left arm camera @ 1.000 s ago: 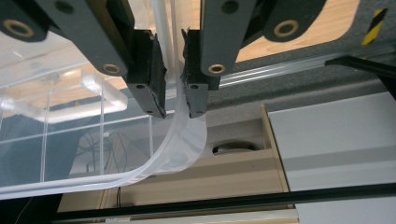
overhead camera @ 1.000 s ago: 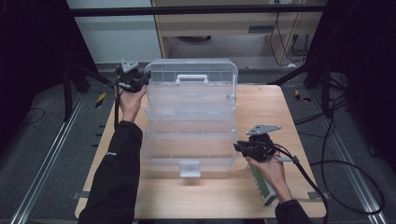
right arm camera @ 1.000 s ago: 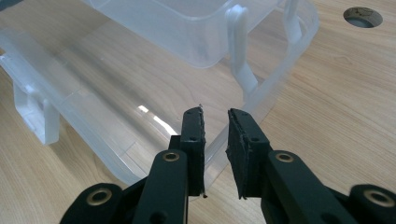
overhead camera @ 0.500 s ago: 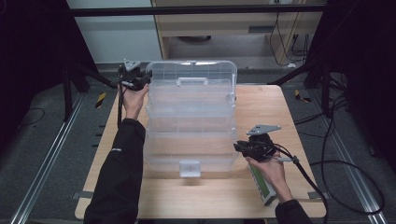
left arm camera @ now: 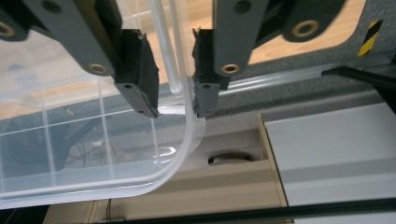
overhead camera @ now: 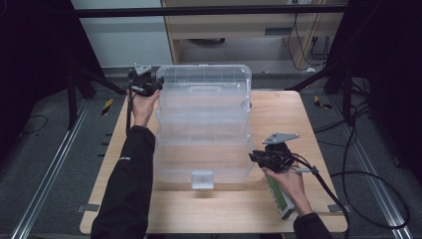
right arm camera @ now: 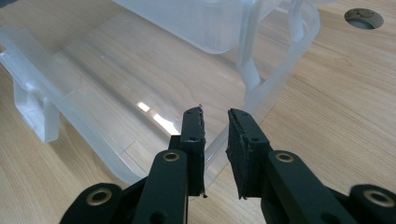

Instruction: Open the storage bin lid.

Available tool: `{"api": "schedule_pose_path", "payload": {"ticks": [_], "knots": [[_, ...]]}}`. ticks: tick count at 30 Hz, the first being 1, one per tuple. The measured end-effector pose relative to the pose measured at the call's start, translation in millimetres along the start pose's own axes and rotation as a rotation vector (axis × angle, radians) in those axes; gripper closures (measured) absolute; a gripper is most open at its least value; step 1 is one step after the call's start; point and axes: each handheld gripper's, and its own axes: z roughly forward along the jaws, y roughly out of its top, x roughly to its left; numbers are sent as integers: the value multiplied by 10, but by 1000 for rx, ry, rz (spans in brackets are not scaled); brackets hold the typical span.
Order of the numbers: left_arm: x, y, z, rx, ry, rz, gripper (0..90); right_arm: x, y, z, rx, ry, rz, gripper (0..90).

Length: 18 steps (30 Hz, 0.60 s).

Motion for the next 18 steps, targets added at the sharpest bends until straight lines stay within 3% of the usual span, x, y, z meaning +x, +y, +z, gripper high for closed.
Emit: {"api": "schedule_pose_path", "payload": {"ticks": [4,7,18], "knots": [[74,-41,-67,9,4,-15,639,1,4,0,5,-4,-4,762],[144,-79,-217,-19,-15,-34,637,2,5,-2,-4,-3,-3,782],[252,-203,-797,-37,-64,-5,586,3,13,1,2,-1,5,778]]}}
